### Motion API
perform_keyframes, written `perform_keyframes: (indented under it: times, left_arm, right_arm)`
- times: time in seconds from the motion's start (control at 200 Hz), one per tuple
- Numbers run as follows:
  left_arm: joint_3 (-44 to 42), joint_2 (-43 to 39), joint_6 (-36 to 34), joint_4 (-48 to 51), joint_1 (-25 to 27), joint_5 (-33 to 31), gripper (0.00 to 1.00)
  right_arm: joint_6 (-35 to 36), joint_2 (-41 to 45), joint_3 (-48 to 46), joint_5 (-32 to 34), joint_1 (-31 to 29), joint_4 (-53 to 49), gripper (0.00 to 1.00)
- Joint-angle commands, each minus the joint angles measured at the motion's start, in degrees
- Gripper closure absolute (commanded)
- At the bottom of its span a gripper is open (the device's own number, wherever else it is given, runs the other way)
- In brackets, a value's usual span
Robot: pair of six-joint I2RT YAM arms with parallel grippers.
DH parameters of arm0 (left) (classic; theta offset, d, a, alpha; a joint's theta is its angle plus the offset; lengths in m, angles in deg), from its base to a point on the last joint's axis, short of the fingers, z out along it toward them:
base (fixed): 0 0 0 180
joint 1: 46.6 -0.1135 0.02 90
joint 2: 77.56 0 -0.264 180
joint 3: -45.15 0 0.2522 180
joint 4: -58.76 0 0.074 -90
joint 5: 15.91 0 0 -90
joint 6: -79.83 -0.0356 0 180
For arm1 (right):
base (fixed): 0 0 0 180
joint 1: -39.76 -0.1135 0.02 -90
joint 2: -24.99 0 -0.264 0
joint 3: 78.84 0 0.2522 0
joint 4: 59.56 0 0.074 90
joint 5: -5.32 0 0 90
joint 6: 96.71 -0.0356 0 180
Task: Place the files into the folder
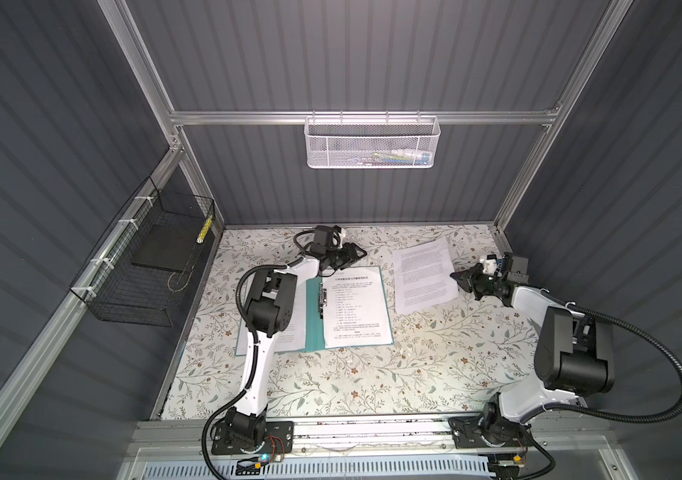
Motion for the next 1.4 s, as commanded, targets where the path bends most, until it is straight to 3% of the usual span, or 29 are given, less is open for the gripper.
perform_keyframes:
  times: [0.0,0.185,0.535,0.761,0.981,1.166,1.396]
  left_arm:
    - [-0.53,-7.39,-1.51,-0.2,0.77,-1.25,0.4]
    - [-1.37,-11.82,-2.89,2.19,-0.76,-1.89,0.38]
    - [-11.59,-21.01,-4.65,2.3,-3.63,-3.94,0.38]
    - [-19.56,-27.11,-3.13,-0.1,-5.34,-4.47,0.37]
    - [-25.81,-33.14,-3.53,0.38,-6.62,-7.02,0.3]
    - [-28.94,-36.38,-5.94,2.66,-7.24,-9.53,0.25]
    - [-30.59,-36.84,-6.67,3.65,-7.85,-10.27,0.25]
  right_arm:
    - [-6.28,2.34,1.51,-3.87,-2.4,4.36,1.0]
    - [-9.08,3.98,5.35,-4.14,-8.18,5.58,1.0]
    - [-14.26,8.13,5.68,-1.26,-17.11,11.31,1.0]
    - [-13.42,4.0,15.17,1.03,-23.36,10.7,1.0]
    - [-11.22,0.6,22.81,2.99,-26.59,9.16,1.0]
    - [-6.85,3.45,17.23,6.55,-26.81,6.34,1.0]
    - [-4.5,4.23,2.0,12.33,-26.91,8.18,1.0]
